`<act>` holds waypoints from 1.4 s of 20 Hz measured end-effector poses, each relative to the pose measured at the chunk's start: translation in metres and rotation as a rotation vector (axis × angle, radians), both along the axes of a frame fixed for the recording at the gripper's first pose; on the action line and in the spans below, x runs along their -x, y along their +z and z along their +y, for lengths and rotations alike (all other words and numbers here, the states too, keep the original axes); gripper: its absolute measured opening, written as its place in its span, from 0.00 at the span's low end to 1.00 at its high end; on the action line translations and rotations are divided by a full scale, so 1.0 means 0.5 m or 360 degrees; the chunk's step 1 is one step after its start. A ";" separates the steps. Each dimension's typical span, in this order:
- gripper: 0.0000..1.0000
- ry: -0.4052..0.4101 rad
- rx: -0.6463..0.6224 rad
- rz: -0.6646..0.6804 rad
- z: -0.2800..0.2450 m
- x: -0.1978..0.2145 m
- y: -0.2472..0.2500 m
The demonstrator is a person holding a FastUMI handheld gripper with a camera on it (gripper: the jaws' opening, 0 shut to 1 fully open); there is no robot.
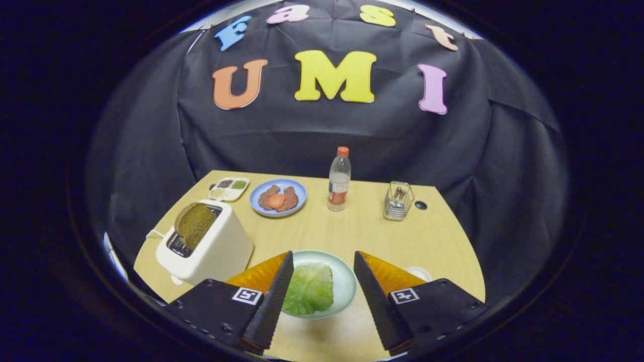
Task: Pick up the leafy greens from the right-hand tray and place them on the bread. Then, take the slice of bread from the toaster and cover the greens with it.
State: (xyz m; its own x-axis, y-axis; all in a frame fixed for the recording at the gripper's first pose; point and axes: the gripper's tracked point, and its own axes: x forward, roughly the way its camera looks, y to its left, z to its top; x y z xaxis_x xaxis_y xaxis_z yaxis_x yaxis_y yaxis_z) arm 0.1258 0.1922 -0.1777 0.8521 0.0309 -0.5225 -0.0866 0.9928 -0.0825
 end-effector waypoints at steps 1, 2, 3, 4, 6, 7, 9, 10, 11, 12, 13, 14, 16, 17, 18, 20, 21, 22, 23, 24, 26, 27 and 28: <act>0.80 0.0009 -0.0002 -0.0045 0.009 0.003 0.020; 0.83 0.0016 -0.0006 -0.0081 0.017 0.007 0.036; 0.86 0.0025 -0.0014 -0.0112 0.027 0.008 0.049; 0.91 0.0027 -0.0027 -0.0152 0.038 0.008 0.064; 0.92 0.0020 -0.0039 -0.0234 0.055 0.002 0.088; 0.92 0.0025 -0.0042 -0.0253 0.068 0.000 0.093; 0.92 0.0044 -0.0061 -0.0243 0.101 -0.003 0.088; 0.92 0.0061 -0.0070 -0.0221 0.119 -0.004 0.080; 0.92 0.0069 -0.0069 -0.0204 0.134 -0.006 0.077; 0.93 0.0079 -0.0068 -0.0192 0.151 -0.012 0.074; 0.93 0.0094 -0.0068 -0.0180 0.171 -0.017 0.071; 0.93 0.0114 -0.0070 -0.0165 0.197 -0.022 0.065; 0.93 0.0152 -0.0074 -0.0148 0.243 -0.031 0.062; 0.93 0.0172 -0.0077 -0.0139 0.265 -0.034 0.060; 0.93 0.0192 -0.0080 -0.0132 0.291 -0.039 0.058; 0.93 0.0236 -0.0076 -0.0115 0.337 -0.045 0.052; 0.93 0.0256 -0.0070 -0.0107 0.357 -0.049 0.049; 0.93 0.0274 -0.0064 -0.0098 0.375 -0.053 0.043; 0.93 0.0282 -0.0057 -0.0086 0.393 -0.057 0.036; 0.93 0.0283 -0.0051 -0.0075 0.405 -0.062 0.028; 0.93 0.0271 -0.0033 -0.0025 0.424 -0.071 0.005; 0.93 0.0265 -0.0037 0.0014 0.436 -0.076 -0.009; 0.93 0.0256 -0.0039 0.0049 0.445 -0.081 -0.026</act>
State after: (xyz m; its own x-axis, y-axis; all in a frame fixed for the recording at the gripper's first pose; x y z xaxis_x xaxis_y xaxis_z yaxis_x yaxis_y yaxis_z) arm 0.1663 0.4147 -0.1905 0.8188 0.1786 -0.5456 -0.2468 0.9676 -0.0535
